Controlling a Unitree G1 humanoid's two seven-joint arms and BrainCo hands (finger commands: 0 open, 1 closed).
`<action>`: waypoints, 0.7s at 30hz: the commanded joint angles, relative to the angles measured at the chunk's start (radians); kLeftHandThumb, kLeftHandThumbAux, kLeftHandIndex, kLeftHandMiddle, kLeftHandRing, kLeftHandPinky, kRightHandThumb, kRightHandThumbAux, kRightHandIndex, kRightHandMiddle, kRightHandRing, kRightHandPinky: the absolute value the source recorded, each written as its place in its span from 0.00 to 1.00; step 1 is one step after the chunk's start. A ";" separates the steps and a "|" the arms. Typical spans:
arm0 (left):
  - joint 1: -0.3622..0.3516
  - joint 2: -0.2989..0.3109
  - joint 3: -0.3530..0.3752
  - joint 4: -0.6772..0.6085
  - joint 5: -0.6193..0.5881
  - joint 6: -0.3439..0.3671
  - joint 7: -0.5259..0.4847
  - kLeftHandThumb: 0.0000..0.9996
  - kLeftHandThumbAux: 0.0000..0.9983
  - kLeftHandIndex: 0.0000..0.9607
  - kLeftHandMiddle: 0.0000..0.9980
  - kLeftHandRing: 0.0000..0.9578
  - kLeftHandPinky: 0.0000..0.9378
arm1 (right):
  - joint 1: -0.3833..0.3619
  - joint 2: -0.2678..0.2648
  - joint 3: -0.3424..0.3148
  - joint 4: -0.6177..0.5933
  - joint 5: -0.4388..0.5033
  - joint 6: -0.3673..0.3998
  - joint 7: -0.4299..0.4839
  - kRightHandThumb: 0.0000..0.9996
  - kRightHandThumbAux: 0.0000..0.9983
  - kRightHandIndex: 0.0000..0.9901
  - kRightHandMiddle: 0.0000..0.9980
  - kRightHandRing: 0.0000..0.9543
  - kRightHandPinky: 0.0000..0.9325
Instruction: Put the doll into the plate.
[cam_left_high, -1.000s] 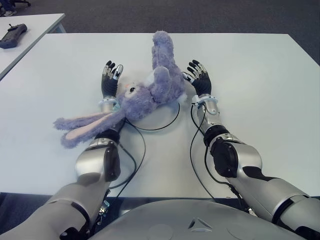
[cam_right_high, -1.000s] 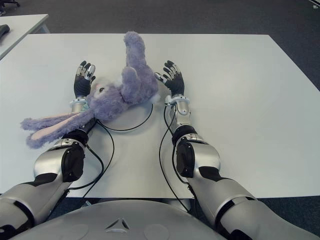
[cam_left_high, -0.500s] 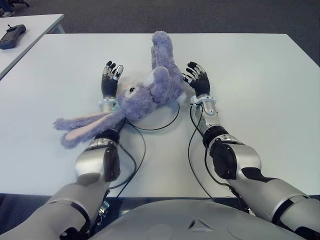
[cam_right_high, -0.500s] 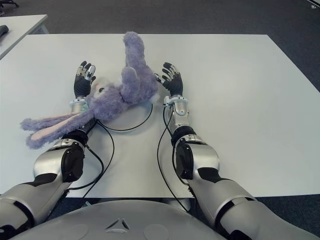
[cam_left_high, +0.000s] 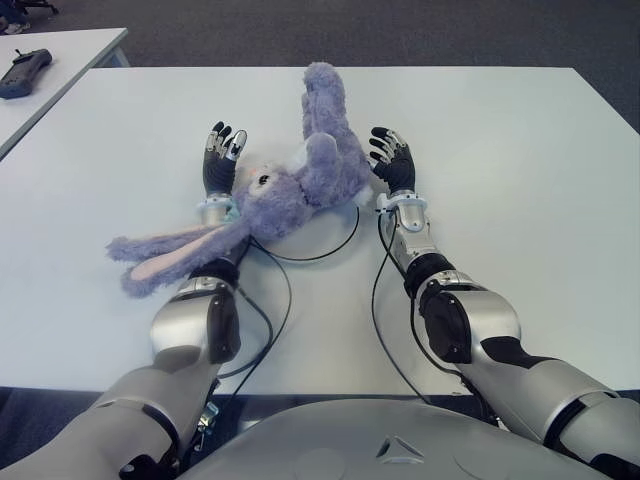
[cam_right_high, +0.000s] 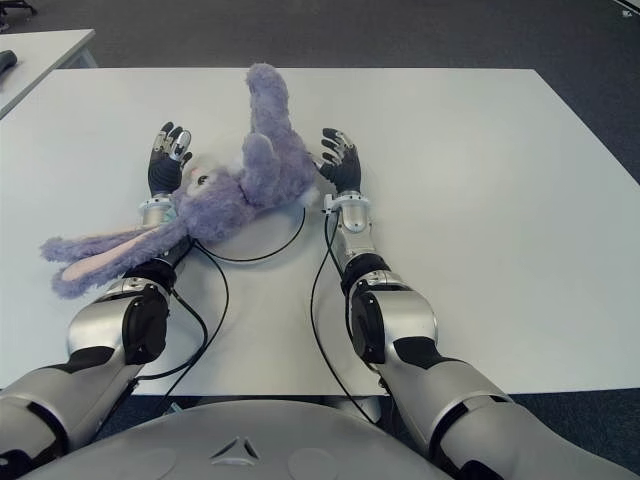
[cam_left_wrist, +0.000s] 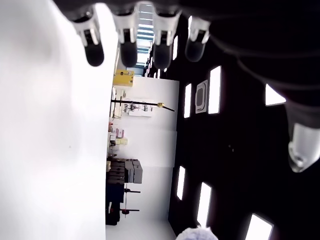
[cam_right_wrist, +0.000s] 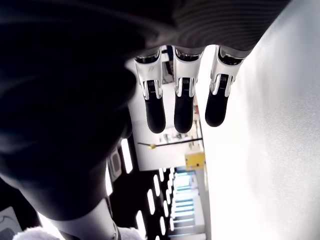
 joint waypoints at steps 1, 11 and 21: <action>0.286 -0.067 0.007 0.131 -0.023 0.017 -0.031 0.00 0.52 0.09 0.11 0.09 0.10 | 0.230 0.040 0.036 0.110 -0.041 0.041 -0.051 0.12 0.90 0.27 0.35 0.37 0.36; 0.287 -0.065 0.012 0.131 -0.028 0.021 -0.041 0.00 0.52 0.09 0.10 0.09 0.11 | 0.232 0.040 0.045 0.111 -0.047 0.041 -0.065 0.11 0.92 0.27 0.34 0.37 0.37; 0.286 -0.064 0.013 0.131 -0.029 0.025 -0.042 0.00 0.52 0.09 0.10 0.09 0.10 | 0.233 0.040 0.054 0.112 -0.043 0.040 -0.069 0.12 0.91 0.27 0.34 0.37 0.37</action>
